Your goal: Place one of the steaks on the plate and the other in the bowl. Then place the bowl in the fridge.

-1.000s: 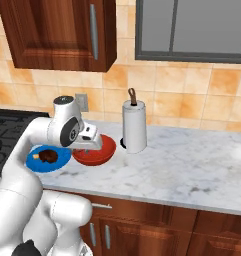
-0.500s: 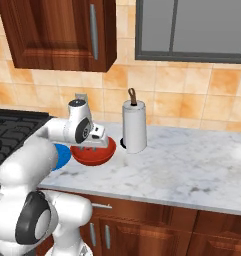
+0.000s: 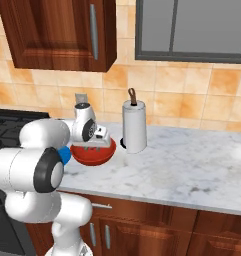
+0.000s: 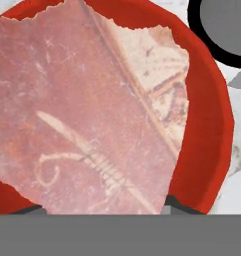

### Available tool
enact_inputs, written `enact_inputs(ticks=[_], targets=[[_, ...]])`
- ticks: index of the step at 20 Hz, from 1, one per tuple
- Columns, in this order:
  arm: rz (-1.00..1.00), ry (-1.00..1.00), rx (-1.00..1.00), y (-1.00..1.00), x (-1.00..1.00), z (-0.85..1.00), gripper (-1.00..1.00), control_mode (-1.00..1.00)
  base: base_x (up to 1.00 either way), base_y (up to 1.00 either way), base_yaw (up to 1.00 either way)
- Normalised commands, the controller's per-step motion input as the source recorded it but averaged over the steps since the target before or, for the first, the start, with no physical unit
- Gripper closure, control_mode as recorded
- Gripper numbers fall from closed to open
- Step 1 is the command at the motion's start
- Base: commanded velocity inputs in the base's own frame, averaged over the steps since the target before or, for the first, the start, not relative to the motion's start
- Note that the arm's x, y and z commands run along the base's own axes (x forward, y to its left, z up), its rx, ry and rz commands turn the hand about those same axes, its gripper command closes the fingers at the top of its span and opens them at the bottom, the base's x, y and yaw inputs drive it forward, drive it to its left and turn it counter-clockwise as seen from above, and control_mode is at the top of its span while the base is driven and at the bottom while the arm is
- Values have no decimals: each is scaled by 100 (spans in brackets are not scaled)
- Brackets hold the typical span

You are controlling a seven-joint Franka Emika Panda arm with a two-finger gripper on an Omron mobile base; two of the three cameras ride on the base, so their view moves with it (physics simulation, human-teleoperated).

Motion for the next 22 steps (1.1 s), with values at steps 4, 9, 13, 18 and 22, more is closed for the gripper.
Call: enact_inputs(ticks=[4,9,13,18,22], targets=[[0,0,0,0,0,-30,100,-100,0,0,0],[0,0,0,-1,0,-38,-100,-100,0,0,0],[0,0,0,0,0,-6,-100,-100,0,0,0],[0,0,-1,0,-1,13,-100,-100,0,0,0],[-2,0,-5,0,-14,35,-100,-100,0,0,0]])
